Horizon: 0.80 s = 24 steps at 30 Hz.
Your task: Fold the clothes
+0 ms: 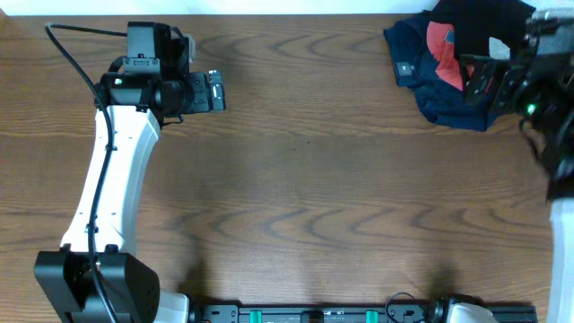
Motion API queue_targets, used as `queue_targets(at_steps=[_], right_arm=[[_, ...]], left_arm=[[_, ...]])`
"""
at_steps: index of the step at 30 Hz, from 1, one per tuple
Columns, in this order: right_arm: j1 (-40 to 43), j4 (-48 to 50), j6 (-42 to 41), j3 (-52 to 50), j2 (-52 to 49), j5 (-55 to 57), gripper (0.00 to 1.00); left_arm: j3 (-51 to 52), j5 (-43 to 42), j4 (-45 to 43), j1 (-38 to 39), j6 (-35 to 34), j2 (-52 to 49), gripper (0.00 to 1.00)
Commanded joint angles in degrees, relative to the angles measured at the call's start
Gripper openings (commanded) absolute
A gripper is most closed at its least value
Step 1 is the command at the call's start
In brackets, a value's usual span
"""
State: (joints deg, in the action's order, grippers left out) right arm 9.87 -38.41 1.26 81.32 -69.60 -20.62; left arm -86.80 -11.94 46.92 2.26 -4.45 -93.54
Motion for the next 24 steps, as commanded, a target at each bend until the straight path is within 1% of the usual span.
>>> queue_targets(at_steps=[1, 8, 10, 12, 15, 24], right_arm=[[-0.57, 7.69, 1.16, -13.07, 7.63, 0.72, 0.99], [-3.04, 25.57, 1.18, -40.52, 23.28, 2.12, 0.99], [-5.14, 30.93, 1.18, -47.39, 27.98, 4.74, 0.99], [-7.87, 33.90, 1.18, -52.85, 32.70, 8.17, 0.99], [-10.97, 34.64, 1.16, -58.69, 39.43, 11.63, 0.99], [-11.45, 34.80, 1.14, -70.40, 54.55, 11.58, 0.99]], left_arm=[[0.35, 0.24, 0.15, -0.22, 0.57, -0.76, 0.98], [0.35, 0.24, 0.15, -0.22, 0.57, -0.76, 0.98], [0.35, 0.24, 0.15, -0.22, 0.57, -0.76, 0.98], [0.35, 0.24, 0.13, -0.22, 0.57, -0.76, 0.98], [0.35, 0.24, 0.15, -0.22, 0.57, -0.76, 0.98], [0.35, 0.24, 0.15, -0.22, 0.57, -0.76, 0.98]])
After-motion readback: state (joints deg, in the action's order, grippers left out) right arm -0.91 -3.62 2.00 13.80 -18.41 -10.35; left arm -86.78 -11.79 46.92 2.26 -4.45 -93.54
